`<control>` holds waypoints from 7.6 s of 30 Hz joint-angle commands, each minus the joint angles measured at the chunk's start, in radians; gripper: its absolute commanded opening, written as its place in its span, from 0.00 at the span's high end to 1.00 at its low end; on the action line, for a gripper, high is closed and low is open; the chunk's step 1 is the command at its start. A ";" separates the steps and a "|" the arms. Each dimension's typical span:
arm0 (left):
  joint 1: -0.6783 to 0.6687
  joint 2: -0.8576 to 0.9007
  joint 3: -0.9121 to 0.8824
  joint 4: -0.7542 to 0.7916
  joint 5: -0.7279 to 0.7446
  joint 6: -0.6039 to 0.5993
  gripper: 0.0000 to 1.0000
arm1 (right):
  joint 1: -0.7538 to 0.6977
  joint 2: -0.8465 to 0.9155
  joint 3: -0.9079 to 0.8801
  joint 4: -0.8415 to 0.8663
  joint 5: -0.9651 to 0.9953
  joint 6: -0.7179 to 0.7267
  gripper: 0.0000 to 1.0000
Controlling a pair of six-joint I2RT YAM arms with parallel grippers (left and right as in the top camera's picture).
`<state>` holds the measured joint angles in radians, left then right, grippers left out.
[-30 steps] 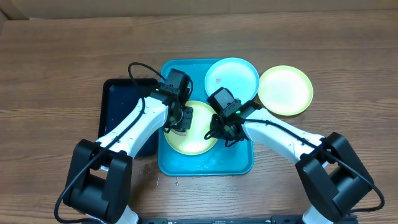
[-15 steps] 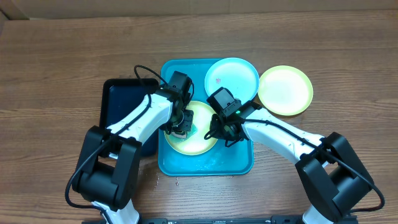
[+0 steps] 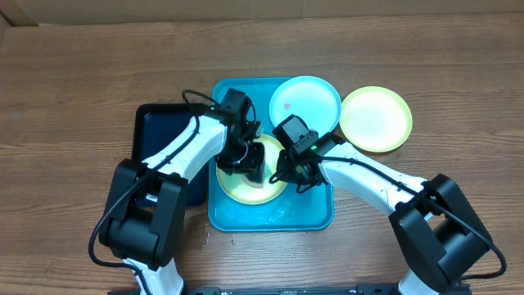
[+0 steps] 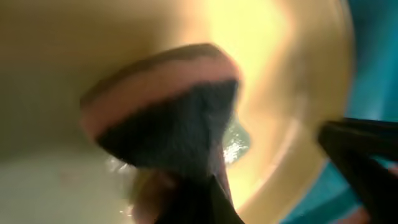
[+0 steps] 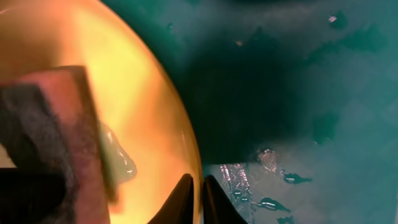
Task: Clean dirty plates on tray and stack at the side
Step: 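Scrub the yellow plate with the sponge in the left gripper, then keep wiping the plate surface with the sponge while right gripper holds rim, then carry the sponge left and drop it onto the black tray, then lift the cleaned yellow plate by its rim with the right gripper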
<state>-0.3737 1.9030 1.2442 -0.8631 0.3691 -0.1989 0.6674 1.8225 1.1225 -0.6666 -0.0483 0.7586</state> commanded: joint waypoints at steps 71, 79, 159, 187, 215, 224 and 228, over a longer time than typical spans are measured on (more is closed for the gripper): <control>-0.009 -0.025 -0.074 0.068 -0.274 -0.089 0.96 | 0.000 0.020 -0.005 0.008 -0.006 0.000 0.96; -0.009 0.023 -0.077 0.129 -0.011 -0.053 0.96 | 0.000 0.020 -0.005 0.008 -0.006 0.000 0.96; 0.386 -0.247 -0.056 -0.183 -0.431 -0.188 0.96 | 0.000 0.020 -0.005 0.008 -0.006 -0.004 0.96; 0.386 -0.275 -0.022 -0.202 -0.188 -0.092 0.09 | 0.000 0.020 -0.005 0.029 0.021 -0.004 0.73; 0.386 -0.781 0.172 -0.315 -0.354 -0.205 0.00 | 0.000 0.020 -0.007 0.031 0.021 -0.003 0.72; 0.386 -0.731 0.172 -0.315 -0.354 -0.205 0.00 | 0.000 0.020 -0.079 0.130 0.020 0.000 0.90; 0.386 -0.704 0.172 -0.315 -0.354 -0.205 0.00 | 0.000 0.020 -0.079 0.132 0.008 0.000 0.96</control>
<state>0.0090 1.1790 1.4071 -1.1820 0.0277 -0.3908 0.6674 1.8332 1.0576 -0.5358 -0.0452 0.7612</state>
